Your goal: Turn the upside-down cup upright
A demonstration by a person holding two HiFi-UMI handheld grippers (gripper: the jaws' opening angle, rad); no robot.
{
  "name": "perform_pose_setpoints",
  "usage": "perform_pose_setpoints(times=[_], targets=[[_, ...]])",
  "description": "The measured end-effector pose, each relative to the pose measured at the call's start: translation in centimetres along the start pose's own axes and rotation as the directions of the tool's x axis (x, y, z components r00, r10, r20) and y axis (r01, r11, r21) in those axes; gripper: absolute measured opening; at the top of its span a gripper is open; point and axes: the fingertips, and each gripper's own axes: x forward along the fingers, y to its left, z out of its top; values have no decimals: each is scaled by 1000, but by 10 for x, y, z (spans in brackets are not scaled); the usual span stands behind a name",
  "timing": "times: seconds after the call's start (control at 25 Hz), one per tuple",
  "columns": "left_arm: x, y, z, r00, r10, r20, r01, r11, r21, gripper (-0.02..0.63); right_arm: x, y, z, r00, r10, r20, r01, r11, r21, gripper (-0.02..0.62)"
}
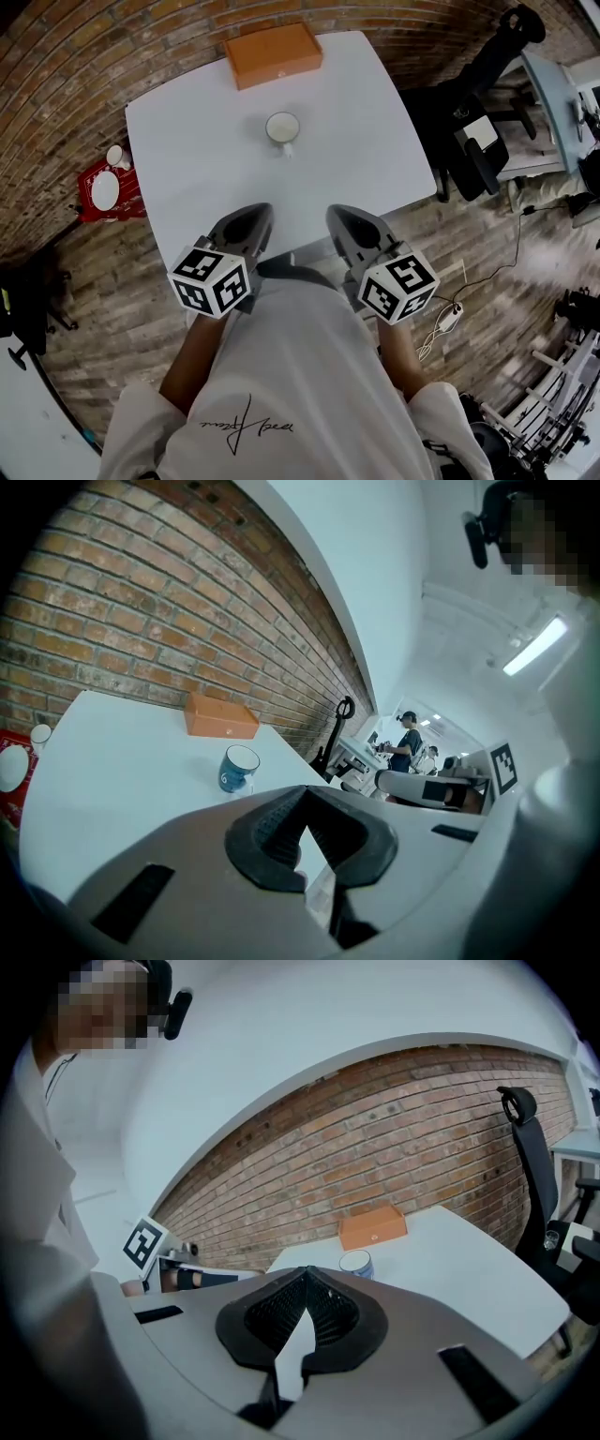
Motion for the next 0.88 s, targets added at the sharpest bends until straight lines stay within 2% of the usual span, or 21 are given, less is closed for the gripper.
perform_pose_setpoints(times=[0.4, 0.88], targets=[[-13, -7, 2, 1000, -19, 21, 19, 1000, 12, 9, -8, 15, 7, 999, 35, 22, -35, 999, -10, 20], [-16, -16, -3, 999, -52, 10, 52, 998, 21, 9, -21, 26, 17, 990, 141, 22, -139, 989, -56, 20]])
